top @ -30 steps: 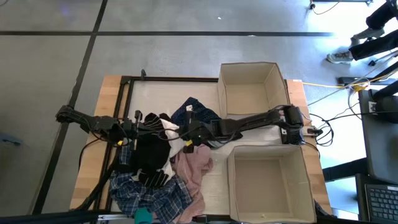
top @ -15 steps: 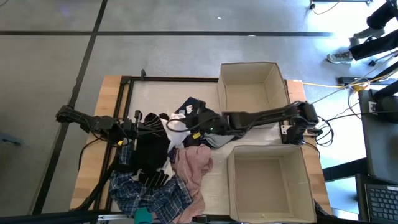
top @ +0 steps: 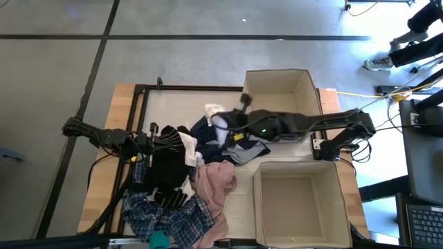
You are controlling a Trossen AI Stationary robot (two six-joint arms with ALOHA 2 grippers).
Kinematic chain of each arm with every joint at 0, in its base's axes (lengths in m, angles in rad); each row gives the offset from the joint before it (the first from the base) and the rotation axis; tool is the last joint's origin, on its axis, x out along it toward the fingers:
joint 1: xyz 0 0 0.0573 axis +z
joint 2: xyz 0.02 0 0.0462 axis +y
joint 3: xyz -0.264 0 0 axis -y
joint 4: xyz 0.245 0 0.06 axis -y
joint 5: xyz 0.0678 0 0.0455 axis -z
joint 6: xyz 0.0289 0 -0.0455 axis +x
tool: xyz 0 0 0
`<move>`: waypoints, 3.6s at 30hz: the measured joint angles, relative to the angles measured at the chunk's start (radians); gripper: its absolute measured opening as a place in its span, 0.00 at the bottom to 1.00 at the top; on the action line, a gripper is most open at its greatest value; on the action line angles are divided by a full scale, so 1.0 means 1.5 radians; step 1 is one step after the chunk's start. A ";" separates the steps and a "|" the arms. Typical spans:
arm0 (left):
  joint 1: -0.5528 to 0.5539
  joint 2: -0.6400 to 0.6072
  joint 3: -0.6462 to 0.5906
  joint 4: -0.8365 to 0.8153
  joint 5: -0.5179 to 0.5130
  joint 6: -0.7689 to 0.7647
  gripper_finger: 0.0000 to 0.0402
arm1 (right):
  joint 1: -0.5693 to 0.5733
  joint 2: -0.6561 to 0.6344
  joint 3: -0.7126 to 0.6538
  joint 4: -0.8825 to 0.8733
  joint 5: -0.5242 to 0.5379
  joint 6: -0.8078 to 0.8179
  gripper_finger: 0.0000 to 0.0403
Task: Sort clothes
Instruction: Put the white sock into the top laundry organizer, then put the white sock into the laundry organizer
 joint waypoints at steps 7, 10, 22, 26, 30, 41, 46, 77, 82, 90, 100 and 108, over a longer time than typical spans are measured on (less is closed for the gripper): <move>0.000 0.000 0.000 0.000 0.000 0.000 0.00 | 0.000 -0.076 0.000 -0.026 0.102 -0.044 0.01; 0.000 0.000 0.000 0.000 0.000 0.000 0.00 | 0.000 -0.102 0.000 -0.034 0.160 -0.070 0.01; 0.000 0.000 0.000 0.000 0.000 0.000 0.00 | 0.000 -0.194 0.000 -0.133 0.328 -0.091 0.01; 0.000 0.000 0.000 0.000 0.000 0.000 0.00 | -0.014 -0.214 0.000 -0.204 0.361 -0.055 0.01; 0.000 0.000 0.000 0.000 0.000 0.000 0.00 | -0.052 -0.227 0.000 -0.304 0.361 0.035 0.01; 0.000 0.000 0.000 0.000 0.000 0.013 0.00 | -0.202 -0.222 -0.009 -0.529 0.207 0.257 0.01; 0.000 0.000 0.000 0.000 0.000 0.013 0.00 | -0.250 -0.221 -0.048 -0.530 0.127 0.285 0.01; 0.000 0.000 0.000 0.000 0.000 0.013 0.00 | -0.287 -0.221 -0.168 -0.436 -0.105 0.364 0.52; 0.000 0.000 0.000 0.000 0.000 0.013 0.00 | -0.283 -0.218 -0.168 -0.338 -0.210 0.361 0.55; 0.000 0.000 0.000 0.000 0.000 0.013 0.00 | -0.202 -0.169 -0.168 -0.181 -0.247 0.292 0.55; 0.000 0.000 0.000 0.000 0.000 0.013 0.00 | -0.127 -0.067 -0.168 -0.057 -0.269 0.255 0.55; 0.000 0.000 0.000 0.000 0.000 0.013 0.00 | -0.086 0.007 -0.168 0.009 -0.286 0.206 0.55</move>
